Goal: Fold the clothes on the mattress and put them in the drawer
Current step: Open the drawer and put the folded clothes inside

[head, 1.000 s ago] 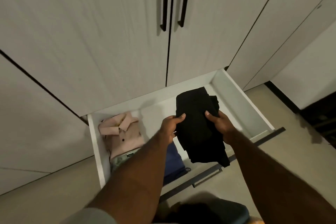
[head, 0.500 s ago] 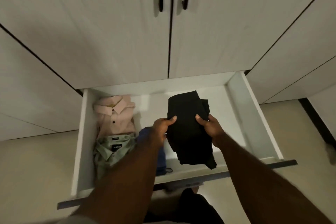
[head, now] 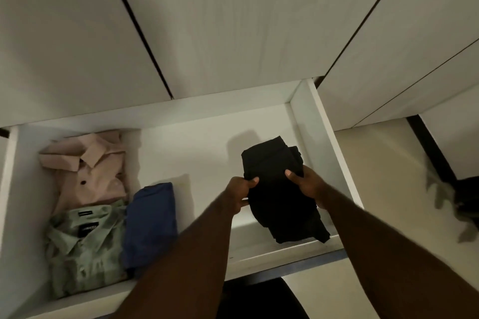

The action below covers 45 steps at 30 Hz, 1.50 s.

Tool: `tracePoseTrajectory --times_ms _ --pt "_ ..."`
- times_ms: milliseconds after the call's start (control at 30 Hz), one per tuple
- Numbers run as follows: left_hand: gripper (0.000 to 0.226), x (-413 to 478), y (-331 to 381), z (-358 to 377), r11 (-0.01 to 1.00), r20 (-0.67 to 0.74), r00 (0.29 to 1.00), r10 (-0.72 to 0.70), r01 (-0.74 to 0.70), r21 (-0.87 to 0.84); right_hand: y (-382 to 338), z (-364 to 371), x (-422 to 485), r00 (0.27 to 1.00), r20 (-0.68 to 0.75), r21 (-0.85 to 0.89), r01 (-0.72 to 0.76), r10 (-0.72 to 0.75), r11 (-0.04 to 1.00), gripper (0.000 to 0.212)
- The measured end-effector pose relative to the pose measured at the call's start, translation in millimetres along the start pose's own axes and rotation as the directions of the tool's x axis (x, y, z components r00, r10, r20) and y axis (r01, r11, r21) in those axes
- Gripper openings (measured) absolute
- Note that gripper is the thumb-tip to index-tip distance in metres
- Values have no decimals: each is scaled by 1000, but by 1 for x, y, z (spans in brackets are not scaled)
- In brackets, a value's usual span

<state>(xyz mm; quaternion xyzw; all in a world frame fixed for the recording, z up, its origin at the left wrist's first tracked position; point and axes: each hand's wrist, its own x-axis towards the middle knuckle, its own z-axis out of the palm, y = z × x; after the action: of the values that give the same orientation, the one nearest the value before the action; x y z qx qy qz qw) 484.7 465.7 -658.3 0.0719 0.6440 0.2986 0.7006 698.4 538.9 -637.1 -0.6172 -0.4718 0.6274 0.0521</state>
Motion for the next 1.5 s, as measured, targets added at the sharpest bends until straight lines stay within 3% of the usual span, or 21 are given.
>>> tracePoseTrajectory --times_ms 233,467,567,667,733,800,933,1067,1167,1267,1367,1500 --pt "34 60 -32 38 994 11 994 -110 110 2 51 -21 36 996 -82 -145 -48 37 988 68" --pt "34 92 -38 53 994 27 994 -106 106 -1 72 -29 59 978 -204 -230 -89 41 969 62" --pt "35 99 -37 63 994 49 993 -105 104 16 75 -35 63 952 -296 -292 -166 76 942 70" --pt "48 104 -29 65 973 -28 990 -141 144 179 74 -29 63 912 -400 -414 -266 89 870 73" --pt "62 102 -21 61 867 -155 984 -89 153 474 66 -19 57 879 -471 -466 -325 80 823 69" --pt "70 93 -10 55 735 -197 980 37 107 670 56 -11 44 844 -531 -437 -347 74 830 66" --pt "67 64 16 40 660 -140 987 80 53 749 40 5 11 788 -615 -446 -368 19 816 64" --pt "46 12 37 21 764 -96 995 9 56 643 16 13 -30 791 -611 -479 -344 -26 807 53" --pt "41 -21 48 9 824 -23 998 -65 66 562 3 14 -56 817 -576 -276 -198 2 941 48" --pt "49 -50 57 -1 844 60 997 -55 14 536 -11 19 -89 844 -523 140 -50 117 989 49" --pt "52 -84 63 -18 839 168 985 -33 -64 540 -19 33 -138 911 -381 549 83 160 831 48" --pt "53 -130 73 -50 805 253 967 -14 -139 576 -24 54 -211 893 -444 672 277 74 687 58"
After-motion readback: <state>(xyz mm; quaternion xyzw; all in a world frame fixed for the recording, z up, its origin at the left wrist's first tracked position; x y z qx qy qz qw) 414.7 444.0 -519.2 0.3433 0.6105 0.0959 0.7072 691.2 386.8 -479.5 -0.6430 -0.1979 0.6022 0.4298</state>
